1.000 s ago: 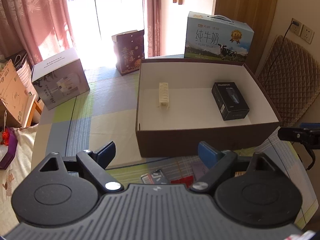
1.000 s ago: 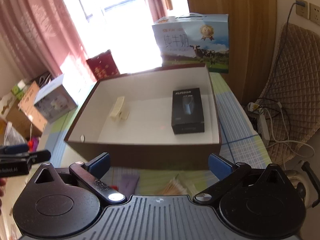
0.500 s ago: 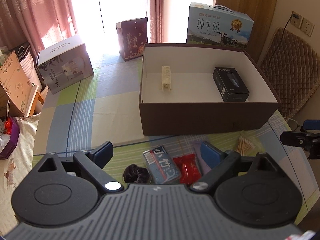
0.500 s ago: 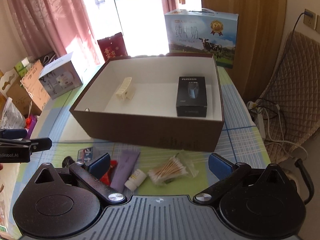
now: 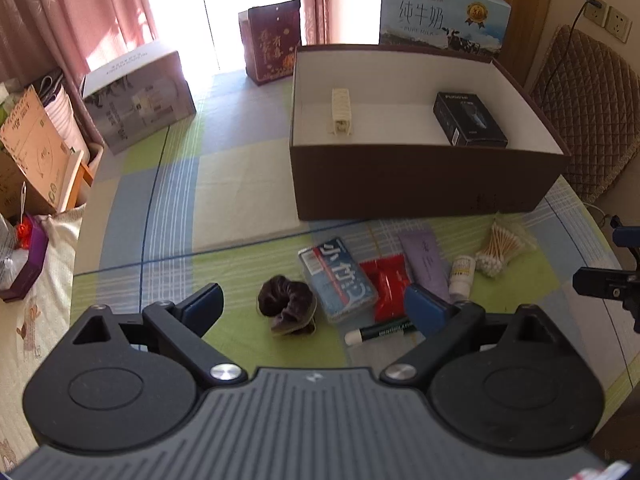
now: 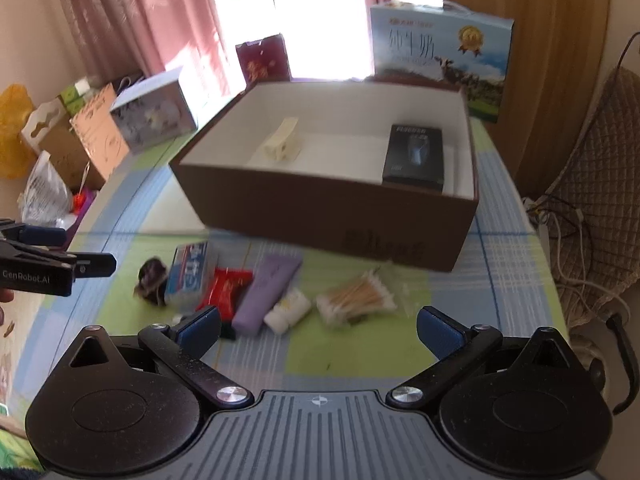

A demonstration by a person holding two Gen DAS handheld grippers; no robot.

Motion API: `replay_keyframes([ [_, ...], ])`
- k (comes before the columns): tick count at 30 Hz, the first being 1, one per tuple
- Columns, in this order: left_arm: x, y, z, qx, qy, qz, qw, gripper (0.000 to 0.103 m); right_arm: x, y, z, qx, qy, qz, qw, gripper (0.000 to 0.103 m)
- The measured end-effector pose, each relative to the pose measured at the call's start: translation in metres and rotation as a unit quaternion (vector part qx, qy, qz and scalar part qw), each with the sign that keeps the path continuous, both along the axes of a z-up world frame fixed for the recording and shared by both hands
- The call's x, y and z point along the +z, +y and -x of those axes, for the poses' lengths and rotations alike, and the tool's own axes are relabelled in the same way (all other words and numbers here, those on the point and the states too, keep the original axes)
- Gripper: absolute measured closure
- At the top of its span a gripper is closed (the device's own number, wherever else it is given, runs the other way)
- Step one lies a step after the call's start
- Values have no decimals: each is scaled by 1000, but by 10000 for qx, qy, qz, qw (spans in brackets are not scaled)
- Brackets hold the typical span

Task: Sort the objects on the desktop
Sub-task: 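Withdraw both tools from the box back toward the remaining items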

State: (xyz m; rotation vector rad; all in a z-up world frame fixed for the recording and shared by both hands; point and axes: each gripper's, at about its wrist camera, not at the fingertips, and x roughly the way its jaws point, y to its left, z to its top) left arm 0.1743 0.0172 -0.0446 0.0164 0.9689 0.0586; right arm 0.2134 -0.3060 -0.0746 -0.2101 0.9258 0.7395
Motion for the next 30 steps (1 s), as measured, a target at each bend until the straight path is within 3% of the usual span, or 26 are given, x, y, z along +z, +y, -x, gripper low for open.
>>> replay_keyframes([
  [8,-15,5,11,22,239,61,9997,8,-21,-11,-4,-343,708,-56,9969,2],
  [30,-79,-21,13,-300,767,459,9955,11,-69,-30,-8,-907,727,511,9919,2],
])
